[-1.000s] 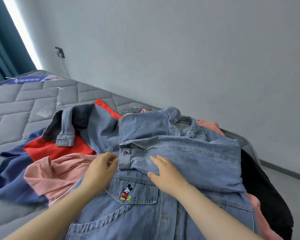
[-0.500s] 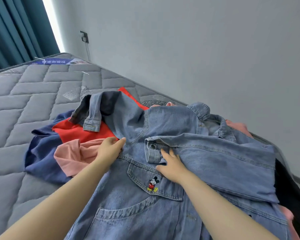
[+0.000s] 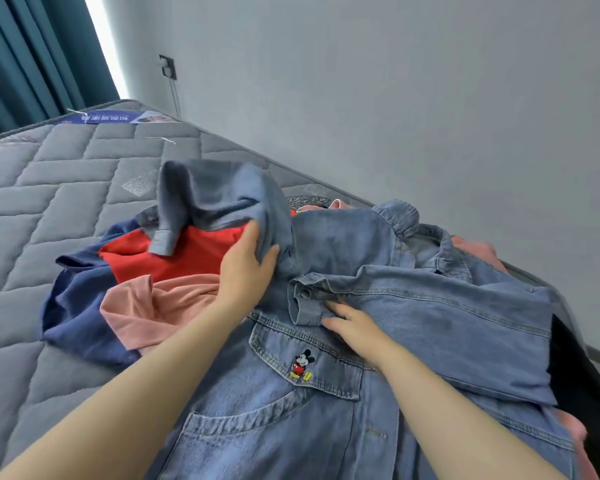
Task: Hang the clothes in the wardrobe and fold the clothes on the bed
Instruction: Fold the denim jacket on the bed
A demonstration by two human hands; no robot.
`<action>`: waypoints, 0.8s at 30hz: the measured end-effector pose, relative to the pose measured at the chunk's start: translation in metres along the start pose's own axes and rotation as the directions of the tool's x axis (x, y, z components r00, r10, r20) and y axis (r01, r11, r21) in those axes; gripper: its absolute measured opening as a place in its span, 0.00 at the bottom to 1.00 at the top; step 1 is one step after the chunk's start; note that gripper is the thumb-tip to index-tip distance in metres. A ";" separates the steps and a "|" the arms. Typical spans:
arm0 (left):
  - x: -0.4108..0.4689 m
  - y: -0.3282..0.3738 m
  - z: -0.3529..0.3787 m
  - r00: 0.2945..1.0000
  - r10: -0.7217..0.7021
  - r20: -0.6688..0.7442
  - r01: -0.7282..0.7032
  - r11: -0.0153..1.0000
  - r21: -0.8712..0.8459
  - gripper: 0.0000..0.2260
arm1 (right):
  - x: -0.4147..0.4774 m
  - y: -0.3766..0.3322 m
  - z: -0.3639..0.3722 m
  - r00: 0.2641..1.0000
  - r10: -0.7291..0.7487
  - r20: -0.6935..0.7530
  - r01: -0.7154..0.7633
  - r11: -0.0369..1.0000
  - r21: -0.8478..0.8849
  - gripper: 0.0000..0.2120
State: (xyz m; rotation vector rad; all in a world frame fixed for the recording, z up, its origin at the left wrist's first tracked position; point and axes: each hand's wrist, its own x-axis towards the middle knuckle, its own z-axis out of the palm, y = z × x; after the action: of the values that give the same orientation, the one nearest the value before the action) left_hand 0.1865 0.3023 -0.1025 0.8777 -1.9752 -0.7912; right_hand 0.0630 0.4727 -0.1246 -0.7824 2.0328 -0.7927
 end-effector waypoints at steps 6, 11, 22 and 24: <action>-0.037 -0.009 0.010 0.796 0.135 0.589 -0.496 0.704 0.509 0.28 | -0.029 0.016 -0.020 0.996 0.049 -0.081 -0.014 0.920 0.391 0.23; -0.051 -0.021 0.026 0.768 -0.010 0.640 -0.468 0.674 0.572 0.26 | -0.048 0.023 -0.035 0.987 0.030 -0.160 0.033 0.926 0.375 0.19; -0.066 -0.035 0.012 0.740 -0.049 0.671 -0.338 0.835 0.435 0.33 | -0.020 -0.084 -0.033 0.881 -0.372 -0.292 0.326 0.925 -0.197 0.16; -0.077 -0.040 0.015 0.778 -0.005 0.628 -0.343 0.833 0.433 0.33 | -0.008 -0.115 -0.030 0.847 -0.476 -0.236 0.385 0.856 -0.344 0.16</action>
State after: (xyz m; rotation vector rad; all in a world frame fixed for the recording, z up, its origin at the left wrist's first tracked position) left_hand 0.2185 0.3450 -0.1729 0.7663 -2.9071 -0.4332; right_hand 0.0703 0.4161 -0.0204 -1.3994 2.3198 -0.9327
